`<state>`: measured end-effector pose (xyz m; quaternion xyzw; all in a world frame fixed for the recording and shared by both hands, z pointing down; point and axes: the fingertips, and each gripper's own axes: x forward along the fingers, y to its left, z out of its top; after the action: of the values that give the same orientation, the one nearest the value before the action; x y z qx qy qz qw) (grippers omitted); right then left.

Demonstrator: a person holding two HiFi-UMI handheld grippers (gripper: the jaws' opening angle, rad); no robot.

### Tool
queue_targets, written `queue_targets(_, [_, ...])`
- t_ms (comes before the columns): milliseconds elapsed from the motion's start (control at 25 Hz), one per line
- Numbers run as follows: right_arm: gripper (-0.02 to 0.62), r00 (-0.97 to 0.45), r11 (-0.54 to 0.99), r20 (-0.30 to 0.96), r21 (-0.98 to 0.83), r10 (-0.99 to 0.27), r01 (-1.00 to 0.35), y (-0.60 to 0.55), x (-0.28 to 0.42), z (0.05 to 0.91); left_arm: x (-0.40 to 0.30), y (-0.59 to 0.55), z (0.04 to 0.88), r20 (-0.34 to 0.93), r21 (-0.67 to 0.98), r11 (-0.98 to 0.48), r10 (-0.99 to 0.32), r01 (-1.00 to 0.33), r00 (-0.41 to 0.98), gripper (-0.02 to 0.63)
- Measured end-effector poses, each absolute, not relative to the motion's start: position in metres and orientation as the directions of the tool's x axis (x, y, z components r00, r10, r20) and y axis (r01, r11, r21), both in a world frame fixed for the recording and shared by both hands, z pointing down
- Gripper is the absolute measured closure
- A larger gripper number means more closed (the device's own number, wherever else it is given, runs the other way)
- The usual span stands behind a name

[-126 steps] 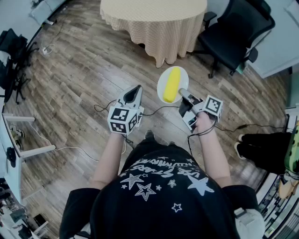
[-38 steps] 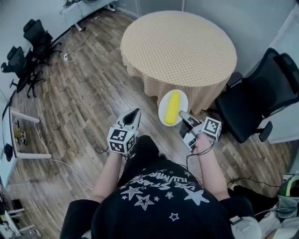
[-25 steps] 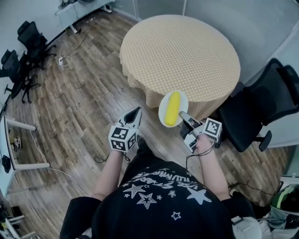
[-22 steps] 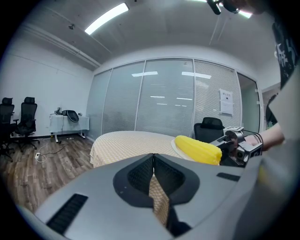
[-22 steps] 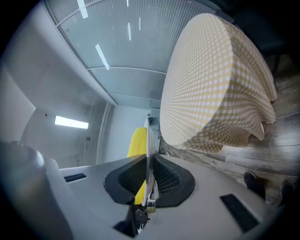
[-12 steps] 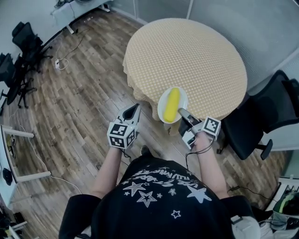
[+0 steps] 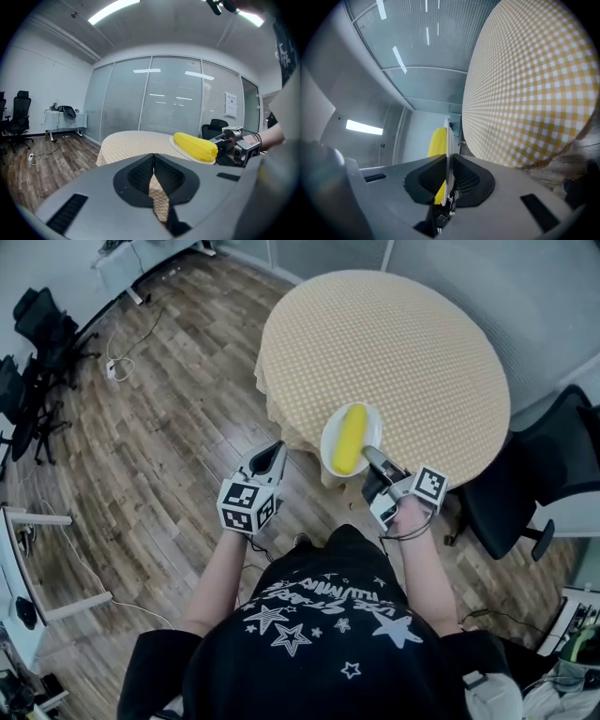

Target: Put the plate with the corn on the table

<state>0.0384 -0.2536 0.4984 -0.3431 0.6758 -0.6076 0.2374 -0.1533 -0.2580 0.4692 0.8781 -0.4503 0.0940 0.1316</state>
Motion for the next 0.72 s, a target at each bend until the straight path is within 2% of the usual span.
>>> queue_targets(400, [0.554,-0.681,-0.008,0.116,-0.987,-0.723,-0.160,-0.333,0.023,0.526,-0.165,-0.324,0.486,0.334,0.142,-0.526,-0.772,-0.839,0.541,0.598])
queue_targets(720, [0.555,-0.719,0.057,0.056,-0.990,-0.693,-0.131,-0.428,0.011,0.524,-0.168,-0.407,0.484,0.350,0.102,-0.513,-0.784,-0.852,0.514,0.598])
